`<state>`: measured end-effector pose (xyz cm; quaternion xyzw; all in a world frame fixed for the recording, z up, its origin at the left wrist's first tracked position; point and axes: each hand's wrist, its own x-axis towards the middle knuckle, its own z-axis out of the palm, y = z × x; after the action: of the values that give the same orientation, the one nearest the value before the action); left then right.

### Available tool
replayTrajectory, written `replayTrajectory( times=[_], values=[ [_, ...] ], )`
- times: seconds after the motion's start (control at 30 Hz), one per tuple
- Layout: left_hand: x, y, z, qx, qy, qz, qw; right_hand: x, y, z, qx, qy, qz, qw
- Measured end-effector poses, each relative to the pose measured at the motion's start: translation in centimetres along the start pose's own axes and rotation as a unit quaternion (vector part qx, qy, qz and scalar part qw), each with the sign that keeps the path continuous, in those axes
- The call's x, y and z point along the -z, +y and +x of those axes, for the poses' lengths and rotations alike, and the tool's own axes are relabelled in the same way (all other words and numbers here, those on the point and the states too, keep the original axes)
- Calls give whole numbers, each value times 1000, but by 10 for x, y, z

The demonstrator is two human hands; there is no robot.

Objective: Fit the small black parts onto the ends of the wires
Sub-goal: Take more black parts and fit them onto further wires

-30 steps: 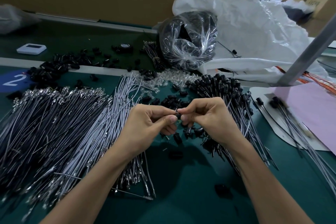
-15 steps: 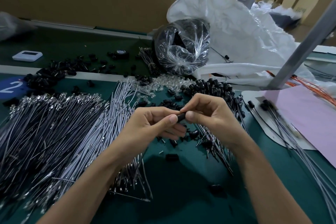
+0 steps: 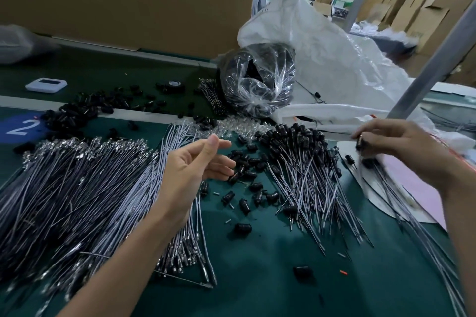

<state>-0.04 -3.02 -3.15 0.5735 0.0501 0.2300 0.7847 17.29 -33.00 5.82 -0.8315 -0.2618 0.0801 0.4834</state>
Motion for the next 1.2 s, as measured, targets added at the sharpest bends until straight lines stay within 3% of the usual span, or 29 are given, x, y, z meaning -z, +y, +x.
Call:
replayTrajectory(
  times=[0.17, 0.37, 0.43, 0.53, 0.63, 0.7, 0.93, 1.07, 1.13, 1.2],
  values=[
    [0, -4, 0, -9, 16, 21, 1000, -30, 9, 33, -20, 68, -266, 961],
    [1, -6, 1, -15, 35, 14, 999, -67, -2, 29, 35, 136, -264, 954],
    [2, -6, 1, -17, 40, 13, 999, -77, -15, 12, 73, 72, -247, 964],
    [2, -7, 2, -22, 43, 16, 999, -89, -34, -29, 65, -133, -235, 961],
    [3, -7, 3, -29, 49, 16, 998, -106, -31, -69, 38, -277, -271, 921],
    [4, -8, 4, -32, 54, 12, 998, -121, -18, -88, 40, -314, -329, 890],
    [3, -10, 5, -34, 67, 17, 997, -142, -7, -94, 64, -217, -258, 939],
    [2, -11, 5, -58, 79, 59, 993, -156, -16, -68, 83, -158, -256, 950],
    [3, -11, 6, -76, 99, 111, 986, -166, -20, -50, 81, -165, -274, 944],
    [8, -13, 8, -115, 137, 270, 946, -176, -24, -35, 73, -175, -286, 939]
  ],
)
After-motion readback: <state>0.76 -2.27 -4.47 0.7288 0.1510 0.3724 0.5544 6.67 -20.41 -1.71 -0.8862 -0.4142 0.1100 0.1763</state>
